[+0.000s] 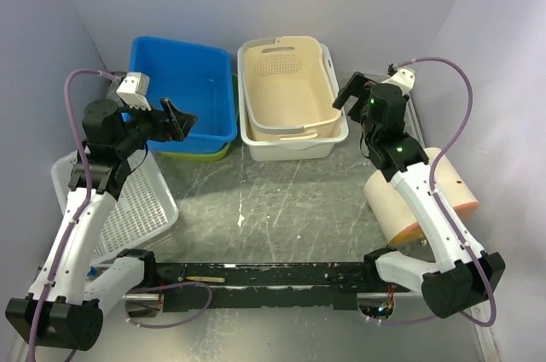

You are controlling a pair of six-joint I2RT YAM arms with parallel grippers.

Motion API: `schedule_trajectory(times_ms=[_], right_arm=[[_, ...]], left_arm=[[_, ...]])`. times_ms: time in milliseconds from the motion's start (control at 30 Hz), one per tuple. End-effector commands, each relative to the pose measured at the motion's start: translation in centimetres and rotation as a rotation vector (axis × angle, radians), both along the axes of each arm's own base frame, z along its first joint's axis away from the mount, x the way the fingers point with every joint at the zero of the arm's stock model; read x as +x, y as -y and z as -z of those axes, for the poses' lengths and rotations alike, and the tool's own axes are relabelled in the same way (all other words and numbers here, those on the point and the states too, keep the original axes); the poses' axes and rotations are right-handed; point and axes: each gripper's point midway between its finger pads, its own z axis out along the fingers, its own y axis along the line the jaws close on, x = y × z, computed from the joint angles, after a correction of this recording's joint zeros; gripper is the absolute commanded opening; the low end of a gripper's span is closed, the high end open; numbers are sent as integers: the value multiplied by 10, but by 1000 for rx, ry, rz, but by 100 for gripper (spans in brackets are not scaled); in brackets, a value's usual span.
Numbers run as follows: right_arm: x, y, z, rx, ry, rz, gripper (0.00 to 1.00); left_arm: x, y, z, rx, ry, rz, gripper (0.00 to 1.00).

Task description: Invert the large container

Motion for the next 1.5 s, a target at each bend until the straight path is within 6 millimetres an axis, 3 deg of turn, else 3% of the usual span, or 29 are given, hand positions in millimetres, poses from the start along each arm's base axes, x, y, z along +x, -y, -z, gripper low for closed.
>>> schedule_trajectory(times_ms=[0,233,367,467,567,733,900,1000,1100,1233,1400,1467], right_arm=[[0,-10,-7,-8,60,-84,100],[5,-36,6,3,52,-219,100],[9,-58,2,12,65,-336,100],[11,-88,-10,19,108,-444,100],[18,-131,-14,9,92,-520,100],[38,-202,12,-90,-43,-587,100],[65,-248,71,-181,-221,-593,98],[80,-261,89,-266,-262,-549,85],[90,-265,113,-311,-306,-515,61],[96,-270,116,-312,-285,-524,31],[100,-278,125,-307,-299,-548,24],[99,-278,125,-306,-291,-536,17]], left_arm=[[1,-1,-18,14,62,4,99],[-1,-16,-20,33,105,-84,99],[-4,-19,-23,29,115,-97,99],[-4,-11,-18,22,90,-53,99],[0,-8,1,47,30,-29,99],[-9,-1,7,67,2,32,99],[-13,-4,10,51,-10,10,99],[-12,-13,18,49,-27,-51,99],[-14,-15,21,43,-34,-71,99],[-16,-14,24,33,-43,-68,99],[-16,-14,30,25,-57,-70,99],[-15,-14,31,18,-60,-74,99]])
